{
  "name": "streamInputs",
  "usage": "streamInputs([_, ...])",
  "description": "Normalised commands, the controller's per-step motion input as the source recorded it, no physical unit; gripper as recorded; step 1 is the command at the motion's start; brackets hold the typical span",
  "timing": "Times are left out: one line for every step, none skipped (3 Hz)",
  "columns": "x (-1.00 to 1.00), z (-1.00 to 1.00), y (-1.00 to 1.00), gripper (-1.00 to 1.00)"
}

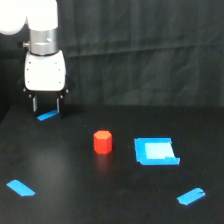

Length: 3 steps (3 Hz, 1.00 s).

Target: Pick up the red object from the table

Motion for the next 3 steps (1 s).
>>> streamInputs([0.51,-0.32,-0.14,1.00])
streamInputs([0.83,-0.48,-0.37,1.00])
streamInputs([1.00,-0.54,-0.79,1.00])
